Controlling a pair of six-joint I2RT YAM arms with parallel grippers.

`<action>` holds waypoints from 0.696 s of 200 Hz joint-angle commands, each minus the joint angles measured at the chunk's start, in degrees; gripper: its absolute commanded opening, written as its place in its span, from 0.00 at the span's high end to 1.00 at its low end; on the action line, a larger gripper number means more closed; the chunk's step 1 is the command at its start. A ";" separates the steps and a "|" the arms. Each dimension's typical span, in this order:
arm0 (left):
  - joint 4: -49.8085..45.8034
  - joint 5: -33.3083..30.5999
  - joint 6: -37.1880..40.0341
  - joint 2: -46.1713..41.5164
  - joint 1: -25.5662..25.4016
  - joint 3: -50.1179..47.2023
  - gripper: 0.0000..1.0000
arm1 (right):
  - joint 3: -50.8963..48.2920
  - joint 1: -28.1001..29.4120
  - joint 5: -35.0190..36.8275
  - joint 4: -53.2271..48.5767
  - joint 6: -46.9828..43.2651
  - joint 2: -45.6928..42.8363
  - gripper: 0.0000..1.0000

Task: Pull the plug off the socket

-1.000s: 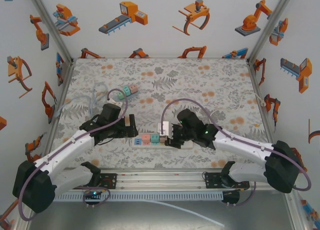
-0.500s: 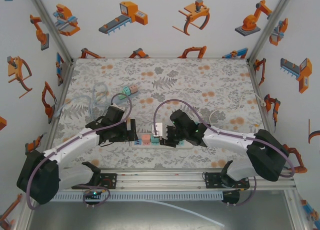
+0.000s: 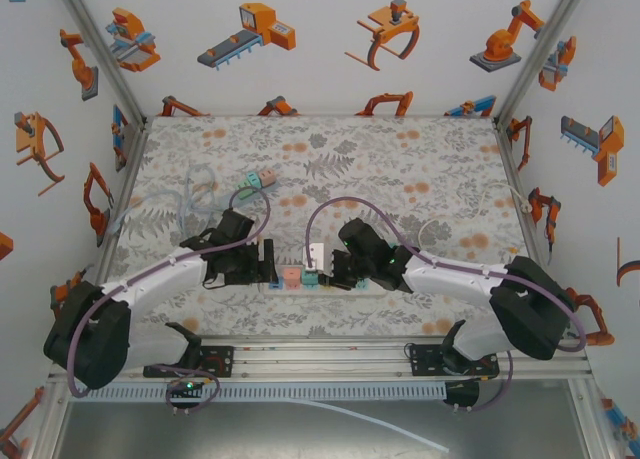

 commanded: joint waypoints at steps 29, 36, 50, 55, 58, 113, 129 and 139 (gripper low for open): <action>-4.50 -5.42 -0.13 3.44 -1.55 -0.48 0.30 | 2.54 0.38 0.52 4.61 1.93 -2.30 0.79; -4.94 -6.21 0.02 3.88 -2.01 -0.25 0.30 | 2.75 0.40 0.55 4.77 2.04 -2.74 0.80; -5.53 -7.56 0.10 4.81 -2.79 0.11 0.30 | 2.85 0.38 0.80 4.99 2.11 -3.41 0.82; -5.67 -7.95 0.19 5.11 -3.09 0.31 0.30 | 2.89 0.42 0.82 5.07 2.11 -3.67 0.82; -5.83 -8.26 0.20 5.34 -3.23 0.38 0.30 | 2.90 0.42 0.88 5.08 2.16 -3.73 0.82; -6.25 -10.48 -0.07 7.38 -4.81 1.10 0.31 | 2.85 0.42 1.08 5.49 2.77 -5.69 0.85; -6.25 -10.81 -0.16 7.53 -4.93 1.01 0.31 | 2.64 0.37 1.12 5.61 2.82 -6.22 0.85; -6.30 -10.84 -0.24 7.43 -5.02 1.04 0.31 | 2.55 0.42 1.25 5.60 2.90 -6.49 0.85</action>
